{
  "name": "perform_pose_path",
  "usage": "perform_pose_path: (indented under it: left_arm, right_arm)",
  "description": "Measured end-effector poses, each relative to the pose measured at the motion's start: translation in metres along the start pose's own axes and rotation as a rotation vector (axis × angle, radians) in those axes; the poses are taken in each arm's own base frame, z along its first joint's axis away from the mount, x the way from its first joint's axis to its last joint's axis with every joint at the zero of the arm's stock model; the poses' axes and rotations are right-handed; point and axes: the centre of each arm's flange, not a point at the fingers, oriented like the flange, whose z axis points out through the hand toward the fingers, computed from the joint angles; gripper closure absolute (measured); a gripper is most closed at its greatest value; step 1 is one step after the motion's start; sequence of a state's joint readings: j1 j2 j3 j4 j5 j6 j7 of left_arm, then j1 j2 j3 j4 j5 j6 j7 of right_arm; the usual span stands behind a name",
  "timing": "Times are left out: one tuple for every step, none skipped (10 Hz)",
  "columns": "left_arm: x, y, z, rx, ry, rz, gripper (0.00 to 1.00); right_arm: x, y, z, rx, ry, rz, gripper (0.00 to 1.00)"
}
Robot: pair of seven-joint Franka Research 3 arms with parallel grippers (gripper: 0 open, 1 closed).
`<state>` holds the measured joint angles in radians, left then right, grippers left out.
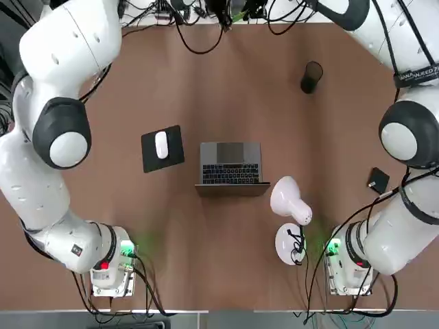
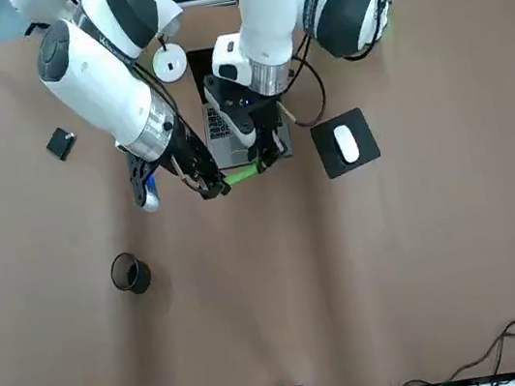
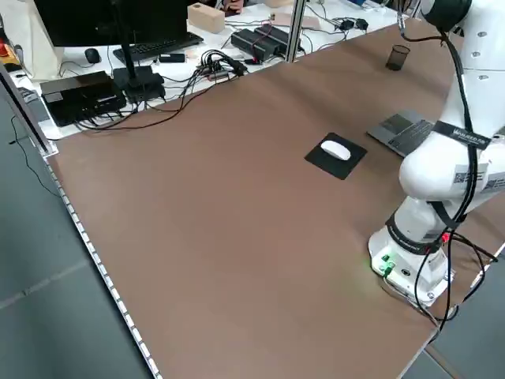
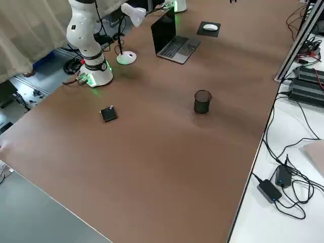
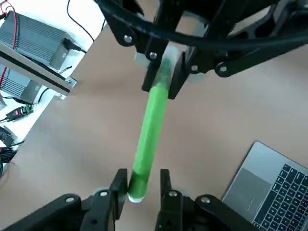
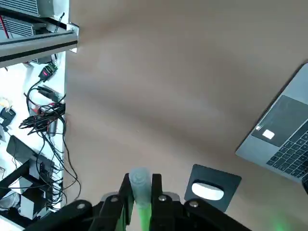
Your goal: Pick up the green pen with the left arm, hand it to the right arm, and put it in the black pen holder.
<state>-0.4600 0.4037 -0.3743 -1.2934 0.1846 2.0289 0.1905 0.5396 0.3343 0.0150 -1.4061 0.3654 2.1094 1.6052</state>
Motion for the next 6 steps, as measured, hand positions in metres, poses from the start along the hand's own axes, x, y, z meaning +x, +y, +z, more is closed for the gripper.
perform_pose_path:
  left_arm:
    - [-0.0001,-0.0005,-0.002,-0.001,0.003,-0.003,0.64]
    - [0.0,-0.0005,-0.0043,-0.005,0.007,-0.006,0.63]
    - [-0.0001,-0.001,-0.0063,-0.011,0.011,-0.011,0.63]
    - [-0.0004,-0.0019,-0.0078,-0.014,0.013,-0.015,0.61]
    - [-0.0008,-0.0022,-0.009,-0.019,0.013,-0.019,0.61]
    - [-0.0021,-0.0026,-0.0099,-0.025,0.004,-0.023,0.6]
  right_arm:
    - [-0.0001,-0.0002,-0.0002,0.002,0.0,0.0,0.81]
    - [0.0,-0.0003,-0.0003,0.003,0.0,0.001,0.81]
    - [-0.0001,-0.0005,-0.0004,0.004,0.0,0.001,0.81]
    - [-0.0001,-0.0008,-0.0007,0.007,0.0,0.001,0.81]
    - [-0.0001,-0.0009,-0.0008,0.008,0.0,0.002,0.81]
    - [-0.0001,-0.0009,-0.0008,0.008,0.0,0.002,0.81]
